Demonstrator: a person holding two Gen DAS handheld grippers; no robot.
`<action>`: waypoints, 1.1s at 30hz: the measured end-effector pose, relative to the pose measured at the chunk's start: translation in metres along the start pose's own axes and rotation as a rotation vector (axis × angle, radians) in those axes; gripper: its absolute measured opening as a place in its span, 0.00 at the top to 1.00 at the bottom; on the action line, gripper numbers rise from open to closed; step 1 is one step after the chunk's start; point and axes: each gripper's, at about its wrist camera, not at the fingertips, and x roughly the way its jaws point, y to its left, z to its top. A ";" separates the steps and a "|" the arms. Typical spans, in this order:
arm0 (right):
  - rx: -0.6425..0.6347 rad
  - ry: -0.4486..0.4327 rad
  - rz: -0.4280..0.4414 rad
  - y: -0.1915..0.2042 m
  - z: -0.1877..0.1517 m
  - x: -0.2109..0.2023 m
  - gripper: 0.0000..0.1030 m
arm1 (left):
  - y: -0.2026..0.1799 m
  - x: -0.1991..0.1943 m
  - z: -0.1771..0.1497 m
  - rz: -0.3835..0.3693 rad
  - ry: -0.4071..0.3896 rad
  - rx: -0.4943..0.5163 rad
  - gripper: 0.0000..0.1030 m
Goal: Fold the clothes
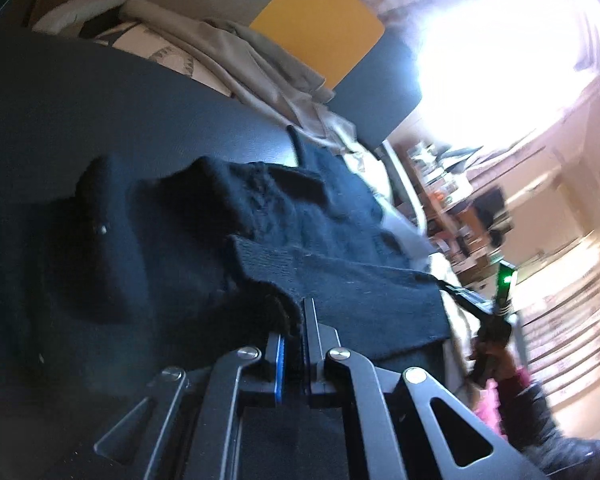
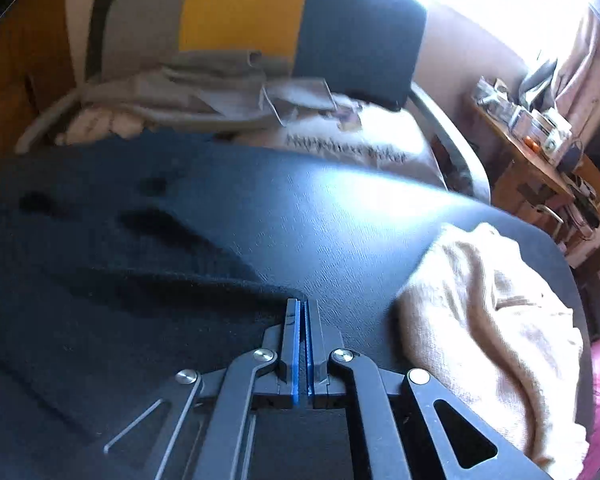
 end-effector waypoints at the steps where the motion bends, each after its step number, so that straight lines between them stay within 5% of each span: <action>1: 0.005 -0.004 -0.010 -0.002 0.000 0.001 0.98 | 0.003 0.005 0.001 0.017 0.012 -0.002 0.97; 6: 0.032 -0.024 -0.058 -0.009 0.000 0.003 0.97 | 0.018 0.015 -0.001 0.056 0.036 -0.025 0.96; 10: 0.076 -0.033 -0.061 -0.014 -0.001 -0.008 0.73 | 0.024 0.013 -0.001 0.040 0.032 -0.043 0.87; 16: 0.054 -0.152 -0.031 0.008 0.001 -0.053 0.60 | 0.027 0.009 0.007 0.034 0.007 -0.076 0.79; 21: 0.032 -0.159 0.097 0.054 -0.001 -0.060 0.52 | 0.012 0.019 0.017 0.136 0.008 0.009 0.95; 28: 0.178 -0.081 0.103 0.058 -0.013 -0.028 0.52 | -0.021 -0.005 0.048 0.220 -0.093 0.145 0.96; 33: 0.196 -0.108 0.081 0.059 -0.025 -0.018 0.50 | 0.009 0.025 0.040 0.364 0.028 0.122 0.97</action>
